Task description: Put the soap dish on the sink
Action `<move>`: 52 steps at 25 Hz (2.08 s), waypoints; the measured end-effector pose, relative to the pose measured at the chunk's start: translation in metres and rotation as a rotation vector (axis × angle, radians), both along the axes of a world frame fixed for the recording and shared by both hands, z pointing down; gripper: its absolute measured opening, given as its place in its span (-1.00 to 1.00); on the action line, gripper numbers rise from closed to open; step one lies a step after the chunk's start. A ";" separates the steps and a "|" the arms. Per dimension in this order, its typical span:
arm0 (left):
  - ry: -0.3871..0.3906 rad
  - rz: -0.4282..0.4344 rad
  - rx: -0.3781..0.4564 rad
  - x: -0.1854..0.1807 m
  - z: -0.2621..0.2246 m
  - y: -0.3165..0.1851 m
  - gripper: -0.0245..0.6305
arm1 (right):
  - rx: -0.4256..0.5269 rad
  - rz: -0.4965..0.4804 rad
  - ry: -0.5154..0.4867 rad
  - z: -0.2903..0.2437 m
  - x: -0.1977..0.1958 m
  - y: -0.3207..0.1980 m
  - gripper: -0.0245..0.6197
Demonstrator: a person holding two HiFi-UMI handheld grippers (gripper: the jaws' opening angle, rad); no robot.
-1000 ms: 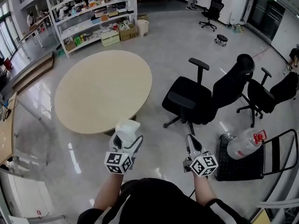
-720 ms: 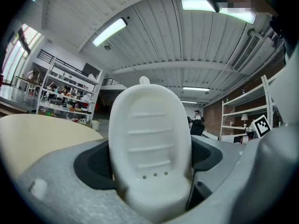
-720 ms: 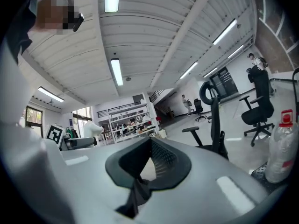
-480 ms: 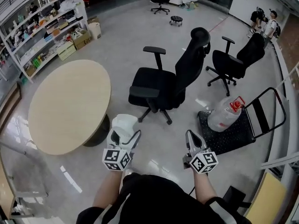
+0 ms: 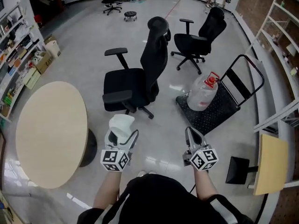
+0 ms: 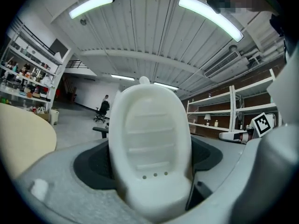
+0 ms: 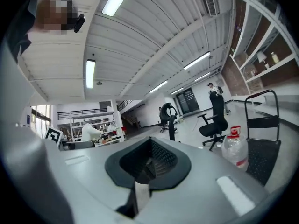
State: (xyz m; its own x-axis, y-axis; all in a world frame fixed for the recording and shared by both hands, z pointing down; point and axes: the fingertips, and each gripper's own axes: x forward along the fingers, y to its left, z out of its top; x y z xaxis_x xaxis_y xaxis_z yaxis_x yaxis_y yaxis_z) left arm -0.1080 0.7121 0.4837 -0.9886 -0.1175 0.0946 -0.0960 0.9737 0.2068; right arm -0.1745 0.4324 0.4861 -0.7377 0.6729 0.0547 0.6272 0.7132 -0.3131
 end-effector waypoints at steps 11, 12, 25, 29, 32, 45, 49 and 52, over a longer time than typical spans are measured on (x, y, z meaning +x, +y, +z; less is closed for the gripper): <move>-0.011 0.331 0.023 -0.049 0.007 -0.056 0.51 | 0.029 0.308 0.008 -0.001 0.054 -0.054 -0.91; -0.012 0.362 0.022 -0.051 0.006 -0.064 0.51 | 0.029 0.340 0.008 -0.001 0.060 -0.062 -0.91; -0.013 0.593 0.021 -0.069 0.004 -0.176 0.51 | 0.010 0.583 -0.002 -0.003 0.101 -0.159 -0.91; -0.019 0.620 0.003 -0.078 0.000 -0.219 0.51 | -0.004 0.606 -0.009 -0.003 0.096 -0.198 -0.91; -0.029 0.632 0.000 -0.087 -0.003 -0.255 0.51 | -0.011 0.615 -0.019 -0.004 0.086 -0.233 -0.91; -0.052 0.789 0.017 -0.106 -0.006 -0.469 0.51 | 0.003 0.762 -0.046 -0.010 0.102 -0.424 -0.91; -0.031 0.896 0.014 -0.093 0.000 -0.533 0.51 | 0.007 0.879 -0.018 0.000 0.140 -0.479 -0.91; -0.018 0.970 -0.001 -0.086 0.004 -0.570 0.51 | -0.009 0.955 -0.005 0.006 0.160 -0.506 -0.91</move>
